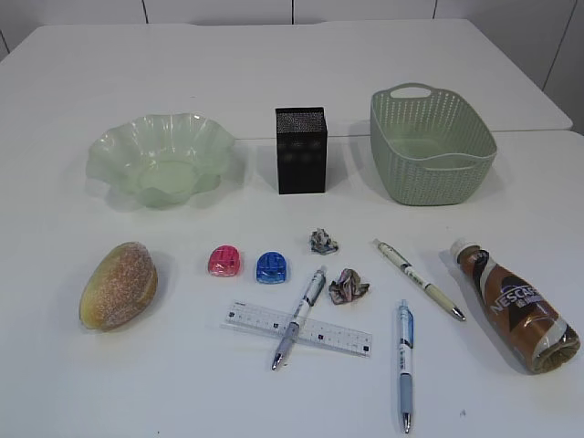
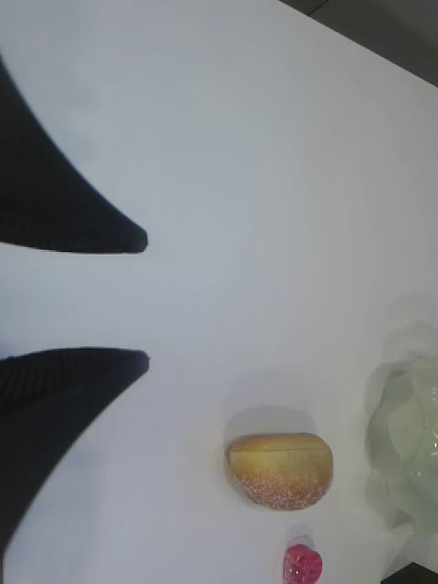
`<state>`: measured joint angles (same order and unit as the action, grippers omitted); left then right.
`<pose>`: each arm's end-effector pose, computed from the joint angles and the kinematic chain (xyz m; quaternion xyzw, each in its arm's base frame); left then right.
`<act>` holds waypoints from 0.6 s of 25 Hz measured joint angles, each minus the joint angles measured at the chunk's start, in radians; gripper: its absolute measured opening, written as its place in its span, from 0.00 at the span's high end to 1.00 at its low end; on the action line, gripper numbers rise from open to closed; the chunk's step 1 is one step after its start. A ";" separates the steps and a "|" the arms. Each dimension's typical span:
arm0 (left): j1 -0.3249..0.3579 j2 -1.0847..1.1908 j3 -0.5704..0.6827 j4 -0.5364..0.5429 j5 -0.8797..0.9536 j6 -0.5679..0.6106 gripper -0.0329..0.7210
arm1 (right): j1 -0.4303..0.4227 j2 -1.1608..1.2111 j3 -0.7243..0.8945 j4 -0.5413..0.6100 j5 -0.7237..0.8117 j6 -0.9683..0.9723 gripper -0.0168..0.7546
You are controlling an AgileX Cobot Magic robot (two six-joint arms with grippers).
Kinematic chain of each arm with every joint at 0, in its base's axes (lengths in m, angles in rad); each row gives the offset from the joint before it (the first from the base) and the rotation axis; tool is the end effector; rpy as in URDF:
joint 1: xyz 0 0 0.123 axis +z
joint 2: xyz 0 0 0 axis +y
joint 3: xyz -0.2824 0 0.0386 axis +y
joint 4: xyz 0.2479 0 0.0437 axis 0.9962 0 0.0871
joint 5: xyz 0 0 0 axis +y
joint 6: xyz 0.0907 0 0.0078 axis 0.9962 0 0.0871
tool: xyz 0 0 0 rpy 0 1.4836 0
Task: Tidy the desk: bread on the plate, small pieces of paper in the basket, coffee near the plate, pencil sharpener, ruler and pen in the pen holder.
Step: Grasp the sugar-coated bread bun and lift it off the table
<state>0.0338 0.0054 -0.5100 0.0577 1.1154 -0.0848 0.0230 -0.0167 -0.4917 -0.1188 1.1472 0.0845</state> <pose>-0.0078 0.0045 0.2757 -0.0533 0.8640 0.0160 0.5004 -0.0104 -0.0101 0.2684 0.0319 0.8708 -0.0329 0.4894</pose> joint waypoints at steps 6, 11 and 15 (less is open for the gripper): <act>0.000 0.000 0.000 0.000 0.000 0.000 0.64 | 0.000 0.000 0.000 0.000 0.000 0.000 0.49; 0.000 0.000 0.000 0.000 0.000 0.000 0.64 | 0.000 0.000 0.000 0.000 0.000 0.000 0.49; 0.000 0.000 0.000 0.000 0.000 0.000 0.64 | 0.000 0.000 0.000 0.000 0.000 0.000 0.49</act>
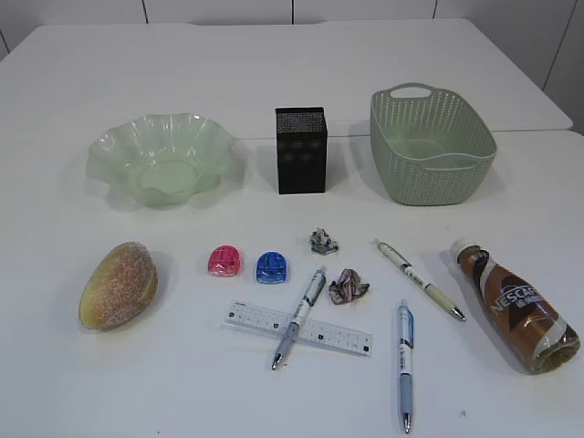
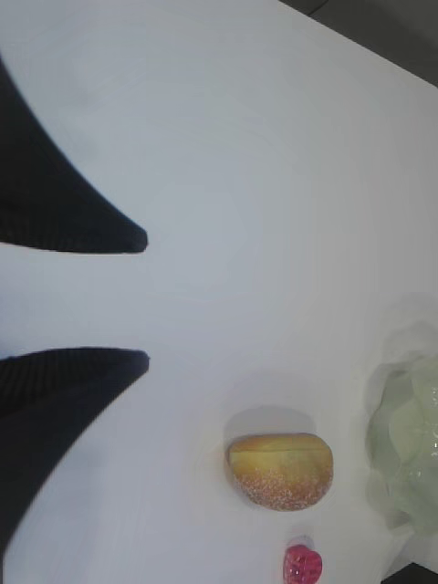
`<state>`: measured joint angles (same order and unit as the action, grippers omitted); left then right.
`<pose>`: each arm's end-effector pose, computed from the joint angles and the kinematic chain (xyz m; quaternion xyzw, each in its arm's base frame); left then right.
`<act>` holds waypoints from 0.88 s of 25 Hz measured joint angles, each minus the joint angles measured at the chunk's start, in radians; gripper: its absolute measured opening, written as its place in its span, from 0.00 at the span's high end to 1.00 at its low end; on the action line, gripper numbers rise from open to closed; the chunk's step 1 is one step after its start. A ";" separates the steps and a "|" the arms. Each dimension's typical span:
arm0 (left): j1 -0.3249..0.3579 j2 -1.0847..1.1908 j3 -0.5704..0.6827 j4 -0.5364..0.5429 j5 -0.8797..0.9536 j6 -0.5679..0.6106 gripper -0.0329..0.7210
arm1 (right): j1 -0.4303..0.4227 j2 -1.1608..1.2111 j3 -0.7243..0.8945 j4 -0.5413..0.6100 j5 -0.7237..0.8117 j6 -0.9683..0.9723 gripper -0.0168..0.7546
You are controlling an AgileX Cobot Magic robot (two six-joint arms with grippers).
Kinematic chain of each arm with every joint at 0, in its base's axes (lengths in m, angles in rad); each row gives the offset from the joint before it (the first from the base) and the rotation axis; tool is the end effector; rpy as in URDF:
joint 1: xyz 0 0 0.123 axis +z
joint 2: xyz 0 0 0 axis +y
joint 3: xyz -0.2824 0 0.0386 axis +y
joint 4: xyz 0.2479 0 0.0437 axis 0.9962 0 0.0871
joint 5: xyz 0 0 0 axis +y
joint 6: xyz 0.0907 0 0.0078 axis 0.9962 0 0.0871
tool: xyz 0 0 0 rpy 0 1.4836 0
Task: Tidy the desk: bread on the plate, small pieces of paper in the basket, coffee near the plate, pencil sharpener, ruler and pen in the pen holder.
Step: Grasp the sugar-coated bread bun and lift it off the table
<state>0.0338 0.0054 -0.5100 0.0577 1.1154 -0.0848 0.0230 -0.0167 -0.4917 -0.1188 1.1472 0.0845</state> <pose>-0.0078 0.0045 0.2757 -0.0533 0.8640 0.0160 0.5004 -0.0104 -0.0101 0.2684 0.0319 0.8708 -0.0329 0.4894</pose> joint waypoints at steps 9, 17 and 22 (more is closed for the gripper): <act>0.000 0.000 0.000 0.000 0.000 0.000 0.64 | 0.000 0.000 0.000 0.000 0.000 0.000 0.49; 0.000 0.000 0.000 -0.005 0.000 0.000 0.64 | 0.000 0.000 0.000 0.000 0.000 0.000 0.49; 0.000 0.000 0.000 -0.045 0.000 0.000 0.64 | 0.000 0.000 0.000 0.000 0.000 0.000 0.49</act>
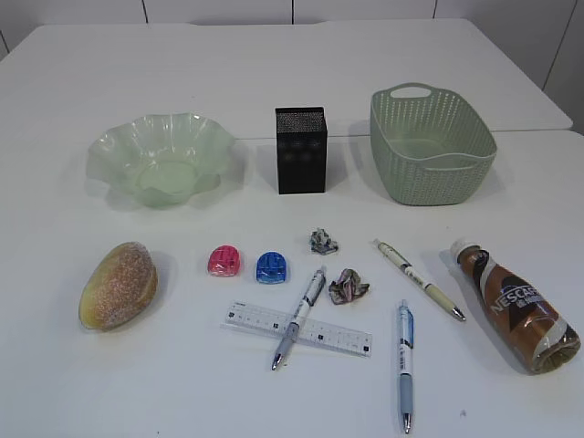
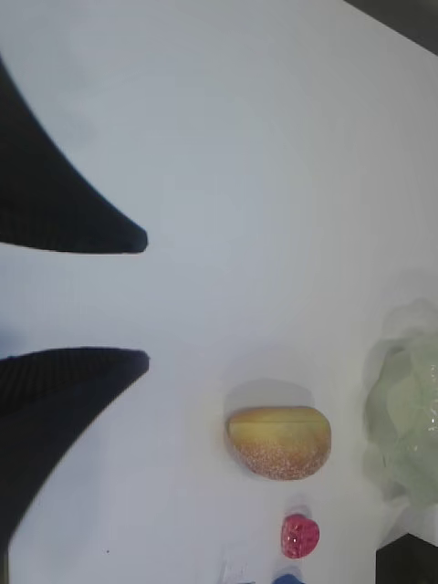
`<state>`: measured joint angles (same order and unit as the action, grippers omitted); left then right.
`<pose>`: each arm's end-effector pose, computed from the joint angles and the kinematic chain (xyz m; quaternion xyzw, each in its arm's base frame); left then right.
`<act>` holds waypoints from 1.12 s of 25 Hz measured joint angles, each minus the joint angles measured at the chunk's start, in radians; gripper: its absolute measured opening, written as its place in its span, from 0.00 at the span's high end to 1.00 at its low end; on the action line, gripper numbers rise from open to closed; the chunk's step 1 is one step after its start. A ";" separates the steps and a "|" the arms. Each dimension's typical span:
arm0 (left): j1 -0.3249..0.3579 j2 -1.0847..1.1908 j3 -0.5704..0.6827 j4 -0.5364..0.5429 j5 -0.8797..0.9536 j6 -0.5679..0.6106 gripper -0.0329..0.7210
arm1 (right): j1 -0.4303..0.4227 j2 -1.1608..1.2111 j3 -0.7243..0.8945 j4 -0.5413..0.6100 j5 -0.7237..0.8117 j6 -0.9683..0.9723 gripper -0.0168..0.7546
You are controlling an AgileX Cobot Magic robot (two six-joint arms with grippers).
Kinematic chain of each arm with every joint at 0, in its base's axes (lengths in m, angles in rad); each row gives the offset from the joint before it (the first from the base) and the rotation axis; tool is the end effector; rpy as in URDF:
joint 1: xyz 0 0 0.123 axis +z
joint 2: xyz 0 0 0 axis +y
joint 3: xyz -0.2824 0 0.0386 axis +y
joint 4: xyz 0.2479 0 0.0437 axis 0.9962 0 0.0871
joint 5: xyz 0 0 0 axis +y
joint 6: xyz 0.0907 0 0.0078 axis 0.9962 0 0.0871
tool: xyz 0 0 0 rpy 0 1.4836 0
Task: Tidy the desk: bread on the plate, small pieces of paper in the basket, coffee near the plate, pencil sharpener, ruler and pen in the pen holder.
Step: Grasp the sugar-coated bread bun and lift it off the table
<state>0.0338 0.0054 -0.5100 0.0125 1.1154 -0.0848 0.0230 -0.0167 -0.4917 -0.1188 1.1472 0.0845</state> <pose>-0.0076 0.0008 0.2756 -0.0517 0.8645 -0.0065 0.5000 -0.0104 -0.0101 0.2684 0.0319 0.8708 -0.0329 0.4894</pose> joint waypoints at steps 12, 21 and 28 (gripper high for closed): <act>0.000 0.178 -0.067 -0.168 -0.072 0.053 0.55 | 0.000 0.000 0.000 0.000 0.000 0.000 0.49; 0.000 0.358 -0.120 -0.256 -0.129 0.105 0.49 | 0.000 0.000 0.000 0.000 0.000 0.000 0.49; -0.006 0.490 -0.252 -0.297 -0.151 0.170 0.49 | 0.000 0.000 0.000 0.000 0.000 0.000 0.49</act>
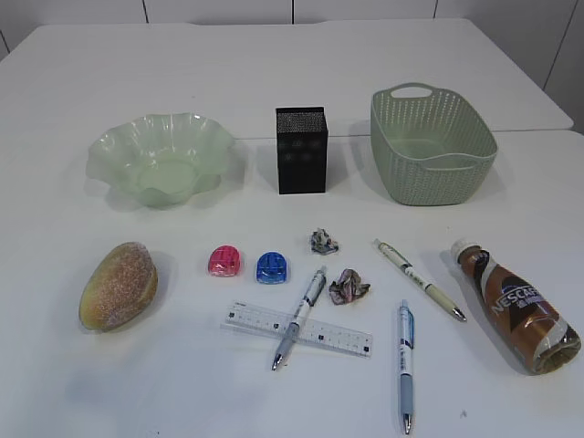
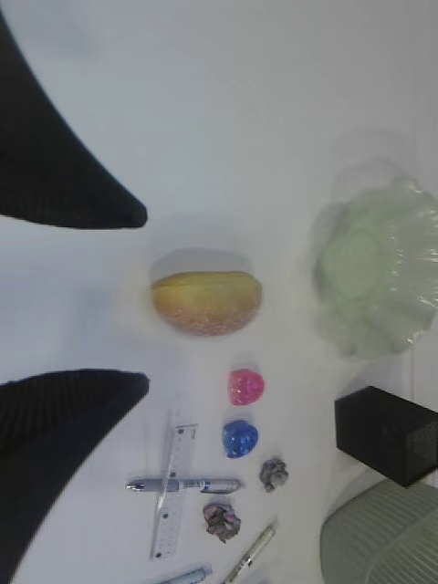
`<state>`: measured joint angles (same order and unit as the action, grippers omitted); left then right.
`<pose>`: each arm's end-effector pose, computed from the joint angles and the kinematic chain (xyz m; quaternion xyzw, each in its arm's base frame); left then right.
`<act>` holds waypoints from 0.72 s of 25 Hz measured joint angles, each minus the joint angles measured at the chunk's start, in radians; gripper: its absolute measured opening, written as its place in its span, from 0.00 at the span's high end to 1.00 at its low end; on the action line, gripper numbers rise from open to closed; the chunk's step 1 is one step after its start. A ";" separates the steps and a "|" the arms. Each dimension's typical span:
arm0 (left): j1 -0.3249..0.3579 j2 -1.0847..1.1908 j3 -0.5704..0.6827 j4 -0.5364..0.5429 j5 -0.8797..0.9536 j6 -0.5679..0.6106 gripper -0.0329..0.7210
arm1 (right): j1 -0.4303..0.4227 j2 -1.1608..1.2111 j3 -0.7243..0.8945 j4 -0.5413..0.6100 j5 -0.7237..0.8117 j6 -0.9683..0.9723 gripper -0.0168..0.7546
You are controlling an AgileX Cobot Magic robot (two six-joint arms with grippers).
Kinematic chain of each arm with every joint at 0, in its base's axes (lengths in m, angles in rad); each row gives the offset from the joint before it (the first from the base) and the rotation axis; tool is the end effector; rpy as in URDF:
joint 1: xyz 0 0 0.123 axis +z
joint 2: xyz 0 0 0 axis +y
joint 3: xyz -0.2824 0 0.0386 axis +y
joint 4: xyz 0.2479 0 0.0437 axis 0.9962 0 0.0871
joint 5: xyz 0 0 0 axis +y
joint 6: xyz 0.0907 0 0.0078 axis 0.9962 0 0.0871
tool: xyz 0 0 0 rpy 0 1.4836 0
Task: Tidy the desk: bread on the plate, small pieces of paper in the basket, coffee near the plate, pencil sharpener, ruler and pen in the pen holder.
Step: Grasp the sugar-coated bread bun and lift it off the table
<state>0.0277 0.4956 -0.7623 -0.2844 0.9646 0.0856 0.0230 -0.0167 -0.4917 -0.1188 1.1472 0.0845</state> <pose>0.0716 -0.0190 0.3493 0.0076 0.8782 -0.1145 0.4644 -0.0104 -0.0101 0.2684 0.0319 0.8708 -0.0329 0.4894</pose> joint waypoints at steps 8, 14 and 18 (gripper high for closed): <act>-0.075 0.167 -0.213 -0.066 0.016 0.131 0.49 | 0.000 0.000 0.000 0.000 0.000 0.000 0.49; -0.131 0.359 -0.309 -0.070 0.150 0.151 0.49 | 0.000 0.000 0.000 0.000 0.000 0.000 0.49; -0.178 0.492 -0.320 -0.061 0.196 0.155 0.49 | 0.000 0.000 0.000 0.000 0.000 0.000 0.49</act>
<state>-0.1499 0.9881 -1.0821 -0.3455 1.1603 0.2405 0.0230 -0.0167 -0.4917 -0.1188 1.1472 0.0845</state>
